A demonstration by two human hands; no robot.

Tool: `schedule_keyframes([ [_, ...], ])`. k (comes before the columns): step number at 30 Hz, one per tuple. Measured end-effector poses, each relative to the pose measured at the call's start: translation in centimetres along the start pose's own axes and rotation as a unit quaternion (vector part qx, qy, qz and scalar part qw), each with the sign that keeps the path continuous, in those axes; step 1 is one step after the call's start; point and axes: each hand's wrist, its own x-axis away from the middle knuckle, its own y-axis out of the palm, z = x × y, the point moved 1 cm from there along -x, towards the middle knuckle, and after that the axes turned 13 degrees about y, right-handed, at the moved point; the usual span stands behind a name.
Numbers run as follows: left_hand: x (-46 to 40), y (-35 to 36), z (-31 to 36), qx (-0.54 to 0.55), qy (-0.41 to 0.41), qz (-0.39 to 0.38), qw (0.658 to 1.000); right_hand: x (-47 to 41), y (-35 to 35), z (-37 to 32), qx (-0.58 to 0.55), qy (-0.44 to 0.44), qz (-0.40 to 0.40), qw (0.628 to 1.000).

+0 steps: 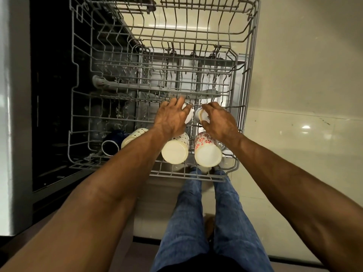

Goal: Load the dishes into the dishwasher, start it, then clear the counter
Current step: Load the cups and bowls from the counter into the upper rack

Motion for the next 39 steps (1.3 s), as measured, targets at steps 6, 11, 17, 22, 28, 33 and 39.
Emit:
schedule_keyframes([
  [6, 0.0, -0.1, 0.6, 0.059, -0.04, 0.012, 0.997, -0.1, 0.1, -0.2, 0.01, 0.001, 0.001, 1.0],
  [11, 0.3, 0.2, 1.0, 0.137, -0.077, 0.025, 0.987, 0.4, -0.2, -0.1, 0.067, -0.014, 0.0, 0.998],
  [17, 2.5, -0.9, 0.9, 0.21, -0.076, 0.066, 0.973, 2.1, -1.8, 0.9, 0.124, -0.058, -0.005, 0.991],
  [22, 6.1, -3.8, 1.0, 0.19, -0.088, 0.101, 0.973, 4.3, -5.4, -0.2, 0.143, -0.099, 0.019, 0.985],
  [28, 11.5, -7.5, 2.4, 0.169, -0.127, 0.156, 0.965, 7.7, -9.7, -3.2, 0.151, -0.141, 0.044, 0.977],
  [33, 16.1, -10.6, 2.7, 0.174, -0.203, 0.227, 0.937, 10.1, -13.4, -6.3, 0.164, -0.194, 0.075, 0.964],
  [39, 22.2, -13.8, 2.8, 0.114, -0.276, 0.291, 0.909, 13.0, -16.5, -10.4, 0.174, -0.28, 0.113, 0.937],
])
